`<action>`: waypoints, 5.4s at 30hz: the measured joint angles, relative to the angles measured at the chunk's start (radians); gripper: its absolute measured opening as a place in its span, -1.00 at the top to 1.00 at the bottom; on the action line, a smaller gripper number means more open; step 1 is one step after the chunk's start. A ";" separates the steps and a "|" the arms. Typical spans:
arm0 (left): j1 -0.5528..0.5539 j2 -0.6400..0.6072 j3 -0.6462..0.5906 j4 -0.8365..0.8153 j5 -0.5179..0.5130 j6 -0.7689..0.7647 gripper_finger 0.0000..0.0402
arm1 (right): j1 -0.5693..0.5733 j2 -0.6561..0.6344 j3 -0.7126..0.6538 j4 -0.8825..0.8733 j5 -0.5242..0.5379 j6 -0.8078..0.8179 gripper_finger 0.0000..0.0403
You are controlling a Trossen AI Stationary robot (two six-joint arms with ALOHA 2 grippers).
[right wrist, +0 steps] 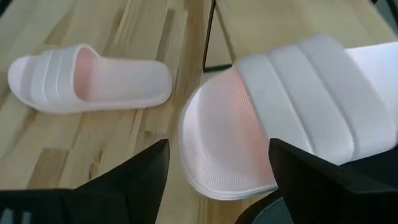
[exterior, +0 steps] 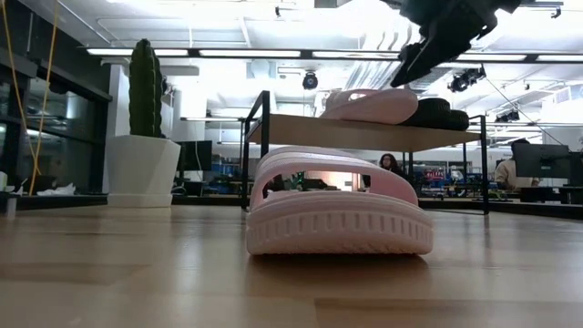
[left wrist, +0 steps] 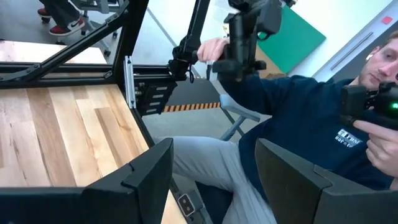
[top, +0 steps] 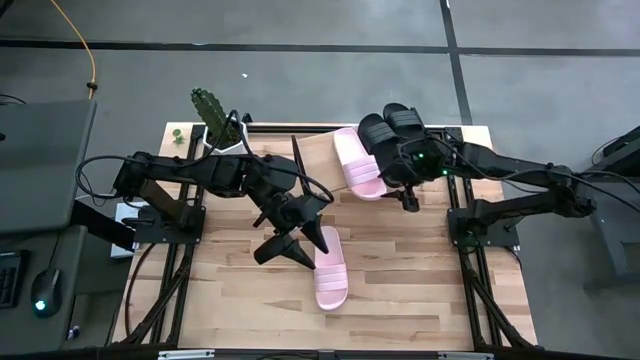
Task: Pick and place slides into the shelf
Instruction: Put the pink slide on the shelf
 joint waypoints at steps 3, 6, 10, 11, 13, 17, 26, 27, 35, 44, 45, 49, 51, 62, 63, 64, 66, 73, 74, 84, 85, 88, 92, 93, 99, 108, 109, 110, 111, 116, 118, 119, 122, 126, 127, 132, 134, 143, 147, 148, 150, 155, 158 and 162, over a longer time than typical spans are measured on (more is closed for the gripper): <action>0.000 0.000 0.000 -0.024 0.000 0.019 -0.08 | 0.000 -0.024 0.000 0.011 -0.001 0.027 -0.32; 0.000 0.000 0.000 -0.057 -0.005 0.038 -0.08 | 0.007 -0.037 0.000 0.023 -0.030 0.032 -0.32; 0.000 0.000 0.000 -0.122 -0.056 0.050 -0.08 | 0.051 -0.042 0.000 0.049 -0.041 0.035 -0.32; 0.000 0.000 0.000 -0.137 -0.068 0.050 -0.08 | 0.066 -0.042 0.000 0.058 -0.041 0.035 -0.32; 0.000 0.000 0.000 -0.168 -0.098 0.051 -0.08 | 0.097 -0.042 0.000 0.074 -0.041 0.037 -0.32; 0.000 0.000 0.000 -0.214 -0.139 0.051 -0.08 | 0.166 -0.042 0.000 0.119 -0.040 0.075 -0.32; 0.000 0.005 0.000 -0.318 -0.214 0.060 -0.08 | 0.310 -0.041 0.000 0.205 -0.019 0.116 -0.32; 0.000 0.005 0.000 -0.329 -0.224 0.063 -0.08 | 0.327 -0.041 0.000 0.213 0.001 0.129 -0.32; 0.000 0.005 -0.064 -0.342 -0.238 0.062 -0.08 | 0.465 -0.029 0.000 0.226 0.165 0.157 -0.32; 0.000 0.005 -0.212 -0.251 -0.238 0.047 -0.08 | 0.582 0.034 0.000 0.304 0.253 0.188 -0.32; 0.000 0.005 -0.223 -0.240 -0.238 0.047 -0.08 | 0.593 0.041 0.000 0.311 0.253 0.191 -0.32; 0.000 0.005 -0.264 -0.204 -0.239 0.046 -0.08 | 0.643 0.060 0.000 0.354 0.259 0.191 -0.32; 0.000 0.005 -0.290 -0.179 -0.245 0.046 -0.08 | 0.672 0.067 0.000 0.373 0.295 0.192 -0.32; 0.001 0.007 -0.408 -0.068 -0.263 0.031 -0.08 | 0.832 0.067 0.001 0.443 0.502 0.189 -0.32; 0.001 0.007 -0.418 -0.056 -0.263 0.031 -0.08 | 0.842 0.067 0.001 0.450 0.512 0.189 -0.32; 0.001 0.007 -0.429 -0.040 -0.265 0.030 -0.08 | 0.852 0.067 0.001 0.454 0.523 0.189 -0.32; 0.001 0.007 -0.455 -0.002 -0.266 0.019 -0.08 | 0.870 0.067 0.001 0.458 0.546 0.188 -0.32; 0.009 0.007 -0.548 0.116 -0.304 -0.005 -0.08 | 0.898 0.067 0.001 0.471 0.561 0.181 -0.32; 0.016 0.007 -0.562 0.129 -0.306 -0.013 -0.08 | 0.900 0.067 0.001 0.470 0.566 0.181 -0.32; 0.114 0.008 -0.723 0.321 -0.220 -0.095 -0.08 | 0.902 0.067 0.001 0.477 0.583 0.157 -0.32; 0.115 0.008 -0.738 0.351 -0.207 -0.102 -0.08 | 0.902 0.067 0.001 0.477 0.583 0.157 -0.32; 0.118 0.008 -0.782 0.432 -0.191 -0.126 -0.08 | 0.902 0.067 0.001 0.477 0.583 0.157 -0.32; 0.101 0.027 -0.824 0.512 -0.176 -0.165 -0.08 | 0.902 0.067 0.001 0.477 0.583 0.157 -0.32; 0.094 0.027 -0.831 0.510 -0.176 -0.171 -0.08 | 0.902 0.067 0.001 0.477 0.583 0.157 -0.32; 0.044 0.102 -0.829 0.613 -0.171 -0.191 -0.08 | 0.901 0.066 0.001 0.480 0.587 0.157 -0.32; 0.039 0.201 -0.810 0.704 -0.132 -0.226 -0.08 | 0.901 0.066 0.001 0.478 0.589 0.160 -0.32; 0.040 0.203 -0.811 0.696 -0.129 -0.226 -0.08 | 0.901 0.066 0.001 0.478 0.589 0.161 -0.32; 0.039 0.209 -0.806 0.696 -0.127 -0.226 -0.08 | 0.901 0.066 0.001 0.477 0.589 0.162 -0.32; 0.039 0.214 -0.803 0.700 -0.127 -0.226 -0.08 | 0.901 0.066 0.001 0.475 0.589 0.162 -0.32; 0.038 0.216 -0.798 0.712 -0.133 -0.227 -0.08 | 0.901 0.066 0.001 0.477 0.590 0.162 -0.32; 0.038 0.218 -0.799 0.724 -0.135 -0.231 -0.08 | 0.901 0.066 0.001 0.477 0.590 0.162 -0.32; 0.036 0.220 -0.798 0.735 -0.135 -0.235 -0.08 | 0.901 0.066 0.001 0.477 0.590 0.162 -0.32; 0.024 0.220 -0.798 0.756 -0.134 -0.246 -0.08 | 0.901 0.066 0.001 0.477 0.590 0.162 -0.32; -0.009 0.220 -0.798 0.751 -0.153 -0.249 -0.08 | 0.901 0.066 0.001 0.477 0.593 0.162 -0.32; -0.016 0.220 -0.798 0.752 -0.159 -0.249 -0.08 | 0.901 0.066 0.001 0.477 0.594 0.162 -0.32; -0.035 0.220 -0.798 0.751 -0.182 -0.250 -0.08 | 0.901 0.066 0.001 0.477 0.596 0.162 -0.32; -0.035 0.220 -0.798 0.750 -0.183 -0.250 -0.08 | 0.901 0.066 0.001 0.478 0.596 0.162 -0.32; -0.033 0.236 -0.798 0.757 -0.209 -0.253 -0.08 | 0.901 0.066 0.001 0.485 0.595 0.162 -0.32; -0.033 0.258 -0.795 0.778 -0.200 -0.263 -0.08 | 0.901 0.066 0.001 0.485 0.595 0.162 -0.32; -0.033 0.270 -0.795 0.779 -0.194 -0.275 -0.08 | 0.901 0.066 0.001 0.485 0.595 0.162 -0.32; -0.033 0.291 -0.801 0.785 -0.173 -0.281 -0.08 | 0.901 0.066 0.001 0.485 0.595 0.162 -0.32; -0.033 0.320 -0.797 0.822 -0.168 -0.299 -0.08 | 0.901 0.066 0.001 0.484 0.595 0.162 -0.32; -0.033 0.321 -0.798 0.834 -0.167 -0.300 -0.08 | 0.901 0.066 0.001 0.485 0.596 0.162 -0.32; -0.033 0.321 -0.798 0.881 -0.154 -0.306 -0.08 | 0.901 0.066 0.001 0.484 0.596 0.162 -0.32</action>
